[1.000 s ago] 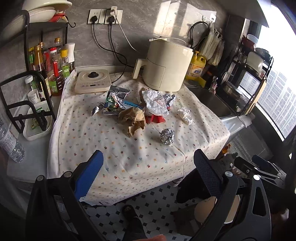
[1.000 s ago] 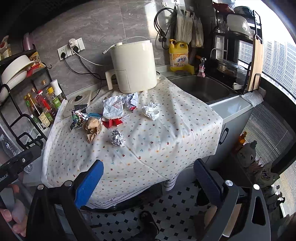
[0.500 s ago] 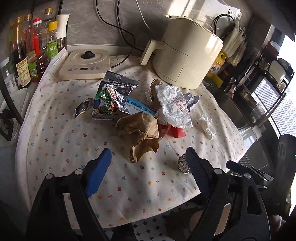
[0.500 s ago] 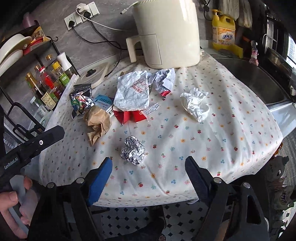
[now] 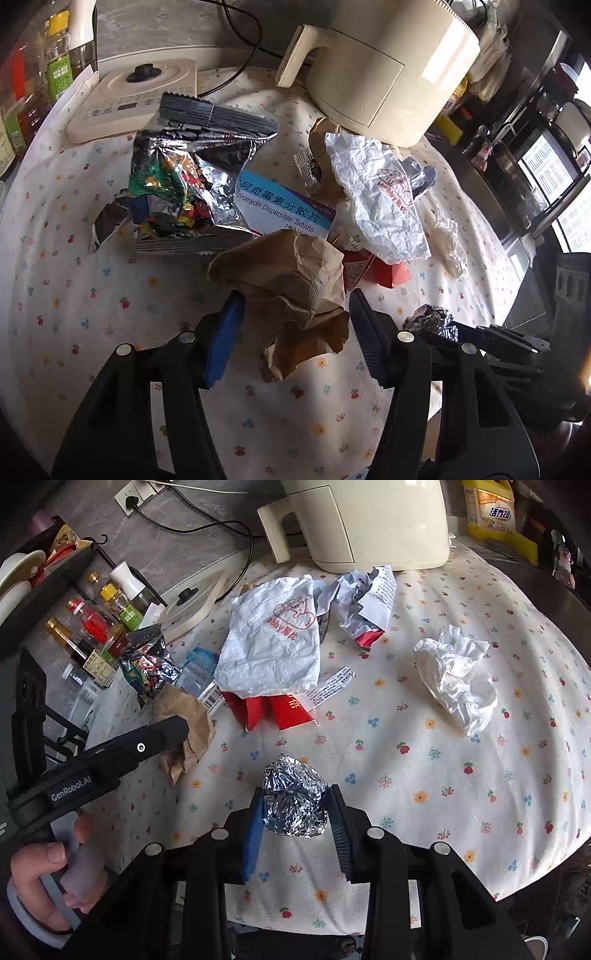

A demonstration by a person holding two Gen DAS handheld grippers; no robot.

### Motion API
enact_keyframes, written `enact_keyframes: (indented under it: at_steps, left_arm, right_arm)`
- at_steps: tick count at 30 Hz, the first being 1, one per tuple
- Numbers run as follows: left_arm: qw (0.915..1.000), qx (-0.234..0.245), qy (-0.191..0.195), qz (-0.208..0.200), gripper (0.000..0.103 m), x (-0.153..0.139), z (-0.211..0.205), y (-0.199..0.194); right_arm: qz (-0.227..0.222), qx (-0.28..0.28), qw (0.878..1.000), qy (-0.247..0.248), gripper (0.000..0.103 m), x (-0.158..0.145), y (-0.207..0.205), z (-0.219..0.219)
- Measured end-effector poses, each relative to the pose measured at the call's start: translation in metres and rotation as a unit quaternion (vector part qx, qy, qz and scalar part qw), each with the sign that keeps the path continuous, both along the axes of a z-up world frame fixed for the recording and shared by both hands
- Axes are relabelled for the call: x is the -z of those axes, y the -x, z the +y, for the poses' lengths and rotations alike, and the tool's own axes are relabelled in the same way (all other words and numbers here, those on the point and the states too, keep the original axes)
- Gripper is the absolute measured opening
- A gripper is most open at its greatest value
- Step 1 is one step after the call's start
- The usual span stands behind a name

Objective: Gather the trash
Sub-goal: 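Grasp the foil ball with the right gripper while the left gripper grasps the brown paper bag, then carry the brown paper bag with the left gripper over the white bin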

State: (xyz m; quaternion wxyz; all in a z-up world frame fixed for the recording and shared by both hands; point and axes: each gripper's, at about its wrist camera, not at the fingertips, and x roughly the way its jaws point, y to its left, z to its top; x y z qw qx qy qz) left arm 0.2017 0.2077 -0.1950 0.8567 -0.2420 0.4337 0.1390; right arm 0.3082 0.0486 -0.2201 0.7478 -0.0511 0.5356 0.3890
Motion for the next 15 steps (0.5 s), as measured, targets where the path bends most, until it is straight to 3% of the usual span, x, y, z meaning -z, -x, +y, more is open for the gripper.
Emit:
enact_keyframes:
  at_steps: [2, 7, 15]
  left_arm:
    - [1.0, 0.003, 0.003, 0.003, 0.049, 0.004, -0.001, -0.002]
    - [0.9998, 0.0, 0.018, -0.009, 0.021, 0.003, -0.008, 0.004]
    - [0.9978, -0.031, -0.019, -0.056, 0.018, -0.029, -0.037, 0.039]
  right_arm:
    - [-0.006, 0.0, 1.0, 0.003, 0.034, -0.002, -0.002, -0.001]
    - [-0.004, 0.013, 1.0, 0.004, 0.034, -0.005, -0.004, -0.012]
    - [-0.045, 0.012, 0.998, -0.03, 0.034, -0.03, 0.009, -0.052]
